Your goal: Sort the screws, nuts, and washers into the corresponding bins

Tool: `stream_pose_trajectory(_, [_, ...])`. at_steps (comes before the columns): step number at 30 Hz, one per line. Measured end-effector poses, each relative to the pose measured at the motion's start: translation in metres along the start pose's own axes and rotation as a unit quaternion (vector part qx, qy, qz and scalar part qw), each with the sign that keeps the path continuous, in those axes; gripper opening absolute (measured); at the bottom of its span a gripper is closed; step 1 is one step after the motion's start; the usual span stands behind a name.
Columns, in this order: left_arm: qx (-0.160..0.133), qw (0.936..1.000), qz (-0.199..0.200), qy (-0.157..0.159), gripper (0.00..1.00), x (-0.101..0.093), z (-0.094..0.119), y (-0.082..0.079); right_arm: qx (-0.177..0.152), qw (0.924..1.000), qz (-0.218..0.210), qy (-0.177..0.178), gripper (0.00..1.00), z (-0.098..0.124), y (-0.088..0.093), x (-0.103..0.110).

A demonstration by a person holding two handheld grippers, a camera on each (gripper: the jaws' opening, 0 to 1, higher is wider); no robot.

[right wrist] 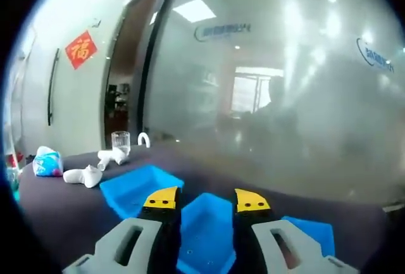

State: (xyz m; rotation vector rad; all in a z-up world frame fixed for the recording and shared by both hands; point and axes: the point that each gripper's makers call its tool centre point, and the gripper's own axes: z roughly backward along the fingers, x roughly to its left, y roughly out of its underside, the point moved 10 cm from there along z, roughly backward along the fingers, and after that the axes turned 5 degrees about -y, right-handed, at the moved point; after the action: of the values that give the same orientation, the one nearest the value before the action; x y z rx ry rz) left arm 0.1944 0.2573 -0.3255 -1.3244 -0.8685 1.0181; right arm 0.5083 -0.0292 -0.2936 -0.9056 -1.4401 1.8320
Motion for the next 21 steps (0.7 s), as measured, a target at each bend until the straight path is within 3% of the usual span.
stream_pose_trajectory(9, [-0.007, 0.9998, 0.019, 0.008, 0.50, 0.003, -0.002, -0.002, -0.027, 0.9986, -0.008, -0.046, 0.30, 0.048, -0.008, 0.004])
stream_pose_trajectory(12, [-0.006, 0.9997, 0.020, 0.014, 0.50, 0.003, -0.005, -0.002, -0.036, 0.9970, -0.015, -0.066, 0.30, 0.073, -0.009, 0.005])
stream_pose_trajectory(18, [0.002, 0.9986, 0.017, 0.051, 0.50, -0.001, -0.013, 0.000, -0.047, 0.9930, -0.016, -0.107, 0.30, 0.124, -0.006, 0.001])
stream_pose_trajectory(21, [0.008, 0.9981, 0.013, 0.060, 0.50, -0.003, -0.017, -0.001, -0.045, 0.9931, -0.003, -0.108, 0.30, 0.141, -0.004, -0.004])
